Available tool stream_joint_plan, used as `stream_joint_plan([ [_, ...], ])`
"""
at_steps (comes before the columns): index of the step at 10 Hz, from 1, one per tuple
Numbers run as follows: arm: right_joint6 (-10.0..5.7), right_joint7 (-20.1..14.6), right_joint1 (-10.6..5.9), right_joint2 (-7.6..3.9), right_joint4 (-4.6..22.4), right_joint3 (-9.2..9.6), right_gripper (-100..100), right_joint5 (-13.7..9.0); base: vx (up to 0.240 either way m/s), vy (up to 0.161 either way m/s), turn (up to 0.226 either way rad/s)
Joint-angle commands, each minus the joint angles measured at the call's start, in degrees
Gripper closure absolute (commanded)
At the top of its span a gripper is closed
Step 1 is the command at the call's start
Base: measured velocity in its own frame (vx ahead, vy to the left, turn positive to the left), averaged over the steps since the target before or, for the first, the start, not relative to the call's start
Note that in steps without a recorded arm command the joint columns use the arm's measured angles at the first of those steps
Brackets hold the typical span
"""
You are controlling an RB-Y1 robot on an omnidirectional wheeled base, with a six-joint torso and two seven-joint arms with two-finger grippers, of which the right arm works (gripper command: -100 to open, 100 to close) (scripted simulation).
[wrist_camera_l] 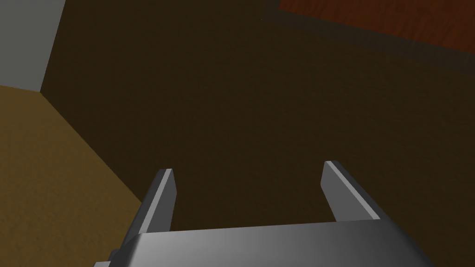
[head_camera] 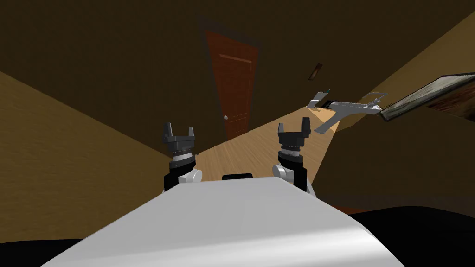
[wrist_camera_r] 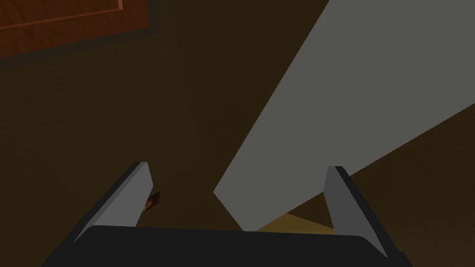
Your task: Pull the door open
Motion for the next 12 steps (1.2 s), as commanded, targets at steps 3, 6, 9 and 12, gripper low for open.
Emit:
stream_joint_plan([
  [3, -1.32, -2.53, -0.52, -0.83, 3.58, 0.34, -100, -2.93, 0.075, -0.010, 0.252],
  [6, -2.50, -4.82, -0.99, -1.45, 6.81, 0.65, -100, -5.58, 0.154, -0.007, 0.209],
  [9, -3.67, -7.06, -1.46, -2.00, 9.99, 0.95, -100, -8.18, 0.112, -0.016, 0.239],
  [12, -4.62, -8.89, -1.83, -2.42, 12.57, 1.20, -100, -10.30, 0.082, -0.024, 0.154],
])
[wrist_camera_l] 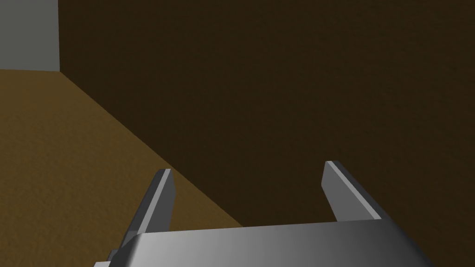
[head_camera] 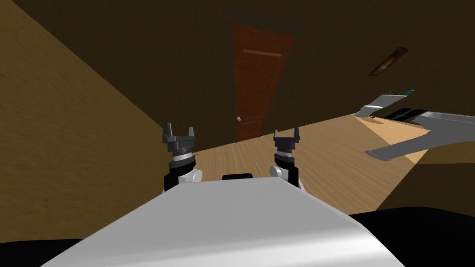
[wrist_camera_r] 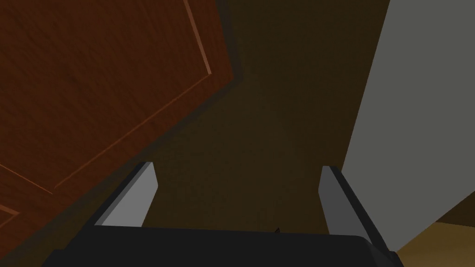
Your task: Pull the door open
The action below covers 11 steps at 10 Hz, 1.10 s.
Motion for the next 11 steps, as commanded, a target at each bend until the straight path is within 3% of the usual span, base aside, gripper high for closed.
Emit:
stream_joint_plan([
  [1, -0.64, -1.11, -0.34, -0.19, 1.69, 0.19, -100, -1.23, 0.085, -0.022, 0.151],
  [7, -2.85, -5.38, -1.21, -1.07, 7.72, 0.77, -100, -6.17, 0.089, -0.032, 0.205],
  [11, -4.86, -9.24, -2.01, -1.80, 13.19, 1.29, -100, -10.64, 0.110, -0.057, 0.249],
])
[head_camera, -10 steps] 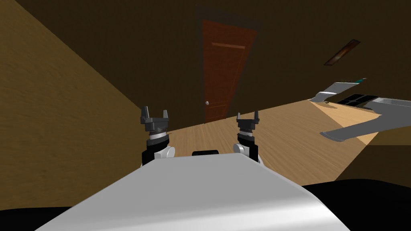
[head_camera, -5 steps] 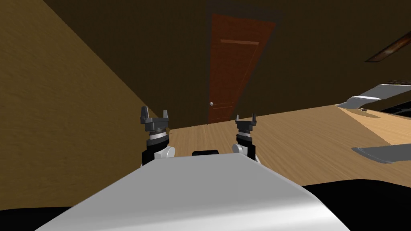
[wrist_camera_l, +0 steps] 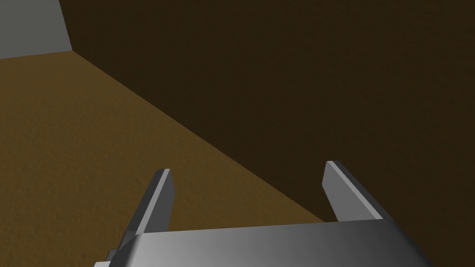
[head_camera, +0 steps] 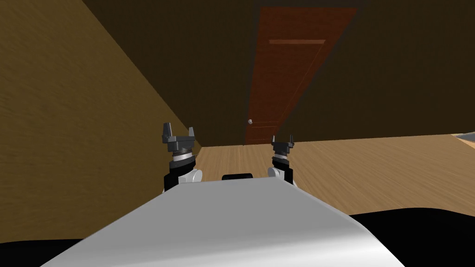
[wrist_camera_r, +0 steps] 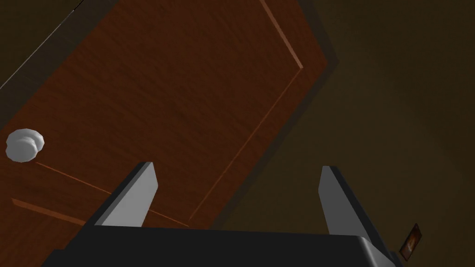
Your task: Pull the door open
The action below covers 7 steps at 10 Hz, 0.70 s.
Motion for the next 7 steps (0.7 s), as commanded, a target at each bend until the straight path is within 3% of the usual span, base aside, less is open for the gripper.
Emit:
stream_joint_plan([
  [1, -0.86, -1.41, -0.26, -0.26, 2.01, 0.23, -100, -1.51, 0.094, -0.047, 0.212],
  [7, -3.41, -6.31, -1.27, -1.13, 8.95, 0.89, -100, -7.18, 0.080, -0.048, 0.207],
])
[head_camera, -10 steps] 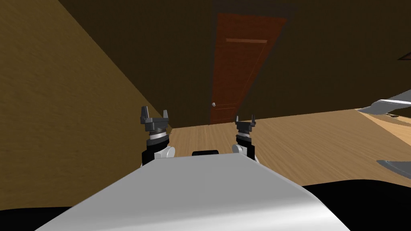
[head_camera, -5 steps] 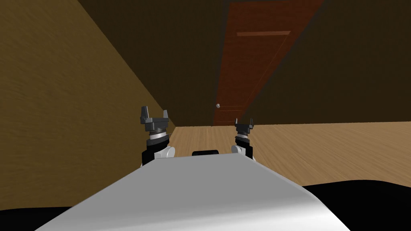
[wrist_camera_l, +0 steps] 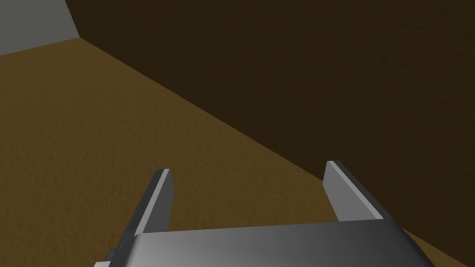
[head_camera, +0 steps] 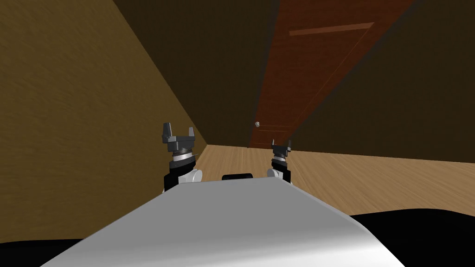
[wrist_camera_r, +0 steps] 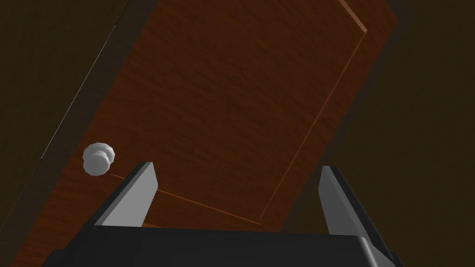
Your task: Pull the door open
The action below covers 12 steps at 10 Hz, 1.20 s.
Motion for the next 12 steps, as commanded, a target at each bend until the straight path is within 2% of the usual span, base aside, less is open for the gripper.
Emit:
stream_joint_plan([
  [1, -0.80, -1.39, -0.05, -0.09, 1.68, 0.33, -100, -1.51, 0.069, -0.048, 0.194],
  [12, -5.47, -10.39, -1.91, -1.57, 14.44, 1.54, -100, -11.94, 0.073, -0.070, 0.202],
])
